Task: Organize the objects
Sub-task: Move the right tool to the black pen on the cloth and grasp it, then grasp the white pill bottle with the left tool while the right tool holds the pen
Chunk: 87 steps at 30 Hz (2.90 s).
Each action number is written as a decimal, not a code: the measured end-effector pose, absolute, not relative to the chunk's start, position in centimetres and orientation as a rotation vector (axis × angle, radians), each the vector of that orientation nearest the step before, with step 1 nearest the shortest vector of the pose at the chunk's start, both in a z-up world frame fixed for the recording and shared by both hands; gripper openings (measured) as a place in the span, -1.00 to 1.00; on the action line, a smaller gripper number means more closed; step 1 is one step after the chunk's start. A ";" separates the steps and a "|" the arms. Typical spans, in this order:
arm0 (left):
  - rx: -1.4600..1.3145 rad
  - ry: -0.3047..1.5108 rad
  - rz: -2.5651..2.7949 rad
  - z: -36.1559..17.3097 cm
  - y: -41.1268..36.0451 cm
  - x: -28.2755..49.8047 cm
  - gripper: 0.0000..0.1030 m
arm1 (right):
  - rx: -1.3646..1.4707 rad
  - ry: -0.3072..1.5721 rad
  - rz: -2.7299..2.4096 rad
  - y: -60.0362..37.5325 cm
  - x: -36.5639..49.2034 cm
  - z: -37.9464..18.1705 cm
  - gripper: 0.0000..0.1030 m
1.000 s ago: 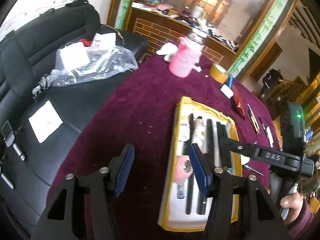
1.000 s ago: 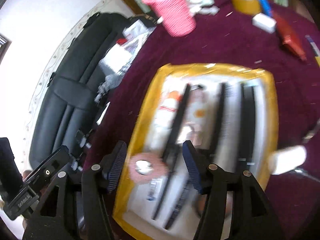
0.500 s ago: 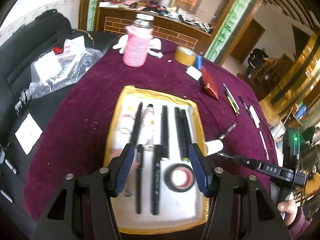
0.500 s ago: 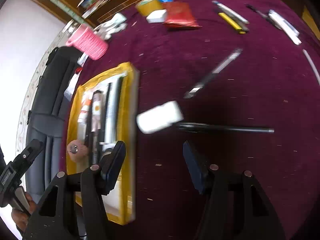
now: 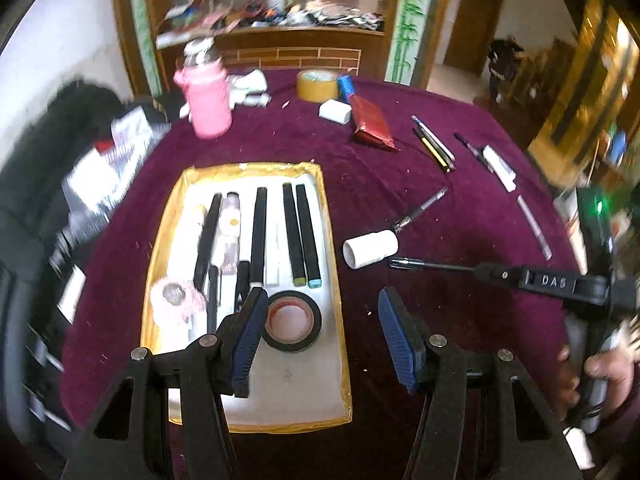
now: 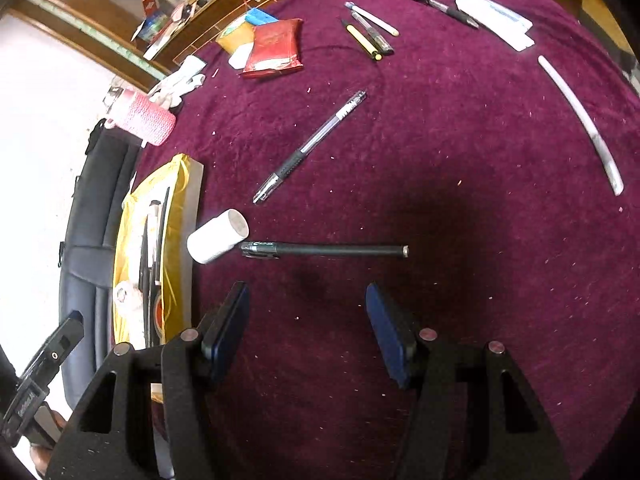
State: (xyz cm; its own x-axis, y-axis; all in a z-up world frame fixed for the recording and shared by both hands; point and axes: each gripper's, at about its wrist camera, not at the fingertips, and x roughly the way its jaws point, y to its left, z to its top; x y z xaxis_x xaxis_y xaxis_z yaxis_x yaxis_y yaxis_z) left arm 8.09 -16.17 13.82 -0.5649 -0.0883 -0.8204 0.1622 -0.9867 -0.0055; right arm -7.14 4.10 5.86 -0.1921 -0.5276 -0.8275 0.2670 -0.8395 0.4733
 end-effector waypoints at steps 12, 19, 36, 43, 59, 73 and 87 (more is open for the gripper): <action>1.336 -0.191 -2.598 14.4 -13.3 9.0 0.00 | 1.555 -0.181 -2.074 3.4 -6.3 5.7 0.14; 1.356 -0.191 -2.565 14.2 -14.3 9.5 0.00 | 1.526 -0.035 -2.095 1.1 -6.0 5.6 0.14; 1.441 -0.183 -2.525 12.6 -15.8 9.4 0.00 | 1.436 0.473 -2.084 -5.5 -7.4 2.7 0.12; 1.487 -0.157 -2.531 11.8 -16.0 8.7 0.01 | 1.465 0.474 -2.076 -5.2 -7.6 2.2 -0.58; 1.579 -0.084 -2.691 10.2 -15.3 1.2 0.00 | 1.651 0.177 -2.116 4.1 -8.1 2.4 -0.87; 1.802 -0.507 -2.708 3.7 -10.6 -5.5 0.00 | 1.711 0.010 -2.119 8.6 -5.8 2.2 -0.87; 1.850 -0.396 -2.711 1.8 -10.4 -6.2 -0.36 | 1.686 -0.005 -2.152 8.7 -5.4 2.1 -0.87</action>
State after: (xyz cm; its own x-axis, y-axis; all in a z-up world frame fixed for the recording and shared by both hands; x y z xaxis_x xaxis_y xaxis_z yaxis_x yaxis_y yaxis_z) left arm -6.20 -10.41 1.80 -0.3643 0.0014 -0.9313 -0.2674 -0.9580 0.1032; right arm -5.40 8.69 2.13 -0.1883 -0.3141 -0.9305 0.3101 -0.9180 0.2471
